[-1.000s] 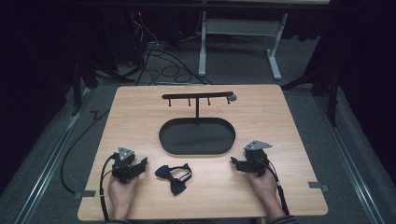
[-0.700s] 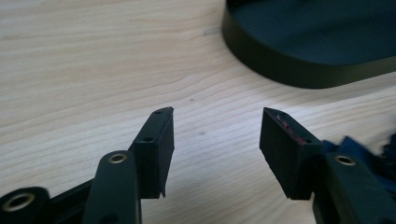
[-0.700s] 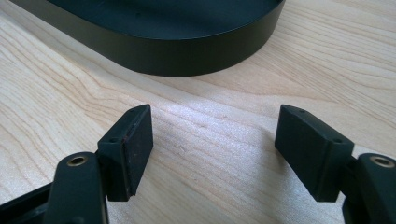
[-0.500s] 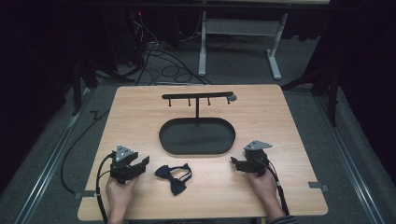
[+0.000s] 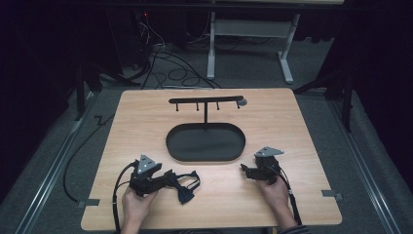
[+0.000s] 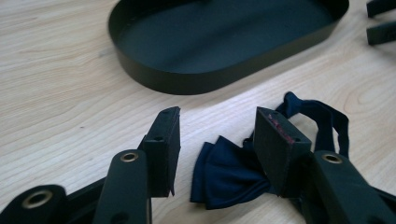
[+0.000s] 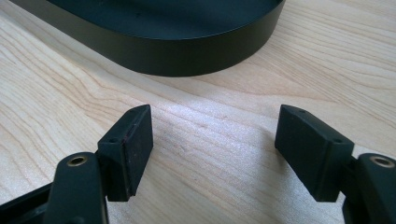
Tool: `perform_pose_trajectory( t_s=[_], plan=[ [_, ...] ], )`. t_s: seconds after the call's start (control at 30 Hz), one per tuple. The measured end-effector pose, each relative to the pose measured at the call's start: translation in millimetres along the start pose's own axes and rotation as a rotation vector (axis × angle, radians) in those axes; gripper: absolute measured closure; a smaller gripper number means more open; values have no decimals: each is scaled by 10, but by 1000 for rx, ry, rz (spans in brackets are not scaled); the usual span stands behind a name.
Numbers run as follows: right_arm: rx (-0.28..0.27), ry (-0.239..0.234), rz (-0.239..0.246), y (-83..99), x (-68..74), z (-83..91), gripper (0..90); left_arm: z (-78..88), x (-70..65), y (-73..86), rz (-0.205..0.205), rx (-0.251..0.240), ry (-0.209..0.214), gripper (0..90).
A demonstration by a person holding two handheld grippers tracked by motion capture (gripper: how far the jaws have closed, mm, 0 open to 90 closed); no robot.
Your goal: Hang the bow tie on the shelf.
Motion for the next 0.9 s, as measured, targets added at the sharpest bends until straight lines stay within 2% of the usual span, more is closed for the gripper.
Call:
perform_pose_trajectory(
  t_s=[0.07,0.13,0.17,0.43,0.6,0.7,0.9],
  plan=[
    [0,0,0,1,0,0,293,-39,-77,-10,-24,11,17,517],
    [0,0,-1,0,0,0,293,-48,-89,-13,-30,14,16,519],
    [0,1,-1,0,0,0,293,-74,-130,-15,-29,17,36,521],
    [0,0,0,0,0,0,293,-202,-247,-19,-50,37,81,532],
    [0,0,0,0,0,0,293,-284,-289,-24,-63,51,110,547],
    [0,0,0,0,0,0,293,-368,-300,-15,-72,74,114,561],
    [0,0,-1,0,0,0,293,-459,-313,-1,-66,97,137,584]
  ],
)
Point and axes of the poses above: each handheld gripper's, and its own axes: z roughly backward along the jaws, y roughly out of its underside, x roughly to its left, the point moved 9 cm from there along -z, roughly forward along the jaws, and after that the axes turned 10 degrees about x, right-handed, at the moved point
